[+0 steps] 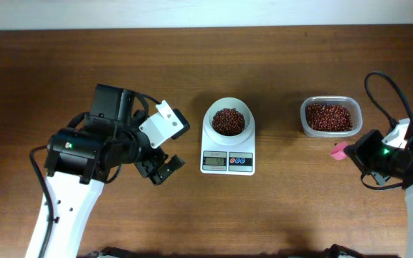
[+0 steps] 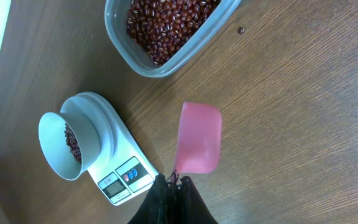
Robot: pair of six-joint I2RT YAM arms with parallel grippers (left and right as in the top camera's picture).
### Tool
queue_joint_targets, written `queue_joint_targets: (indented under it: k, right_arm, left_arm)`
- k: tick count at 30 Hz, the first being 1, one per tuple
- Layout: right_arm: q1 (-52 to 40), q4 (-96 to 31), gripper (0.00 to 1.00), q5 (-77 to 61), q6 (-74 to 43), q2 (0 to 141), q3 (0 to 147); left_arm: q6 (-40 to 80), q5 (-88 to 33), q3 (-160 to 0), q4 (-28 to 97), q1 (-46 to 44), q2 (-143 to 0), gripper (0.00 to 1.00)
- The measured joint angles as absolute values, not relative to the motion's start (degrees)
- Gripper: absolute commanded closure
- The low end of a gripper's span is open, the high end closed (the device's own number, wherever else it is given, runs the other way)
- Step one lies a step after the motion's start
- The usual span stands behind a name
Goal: Scoop and weigh 50g on scale
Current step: 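Lower the right gripper with the scoop to the table right of the tub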
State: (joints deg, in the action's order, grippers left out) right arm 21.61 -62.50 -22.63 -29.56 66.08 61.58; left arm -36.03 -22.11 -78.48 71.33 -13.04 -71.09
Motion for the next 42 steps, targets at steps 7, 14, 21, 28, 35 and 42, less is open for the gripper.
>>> queue_joint_targets:
  k: [7,14,21,28,35,42]
  right_arm:
    - [21.6,-59.8,0.96,-22.6,-29.6,68.7,61.6]
    - [21.6,-60.4,0.96,-23.9,-27.8,76.7,61.6]
    - [23.9,-65.0,0.96,-31.6,-7.9,69.7,58.3]
    - [26.8,-59.7,0.96,-31.8,-6.4,57.5,45.9]
    - [16.3,-30.6,0.96,-24.1,-29.3,56.1,32.8]
    - [8.4,-27.7,0.96,-16.9,-40.4,56.4,30.0]
  left_arm:
    - [-36.0,-22.1,-78.5,71.3,-13.0,-71.1,0.01]
    - [-36.0,-22.1,-78.5,71.3,-13.0,-71.1,0.01]
    - [-36.0,-22.1,-78.5,71.4,-13.0,-71.1,0.01]
    - [-36.0,-22.1,-78.5,71.3,-13.0,-71.1,0.01]
    - [-36.0,-22.1,-78.4,71.4,-13.0,-71.1,0.01]
    - [-36.0,-22.1,-78.4,71.3,-13.0,-71.1,0.01]
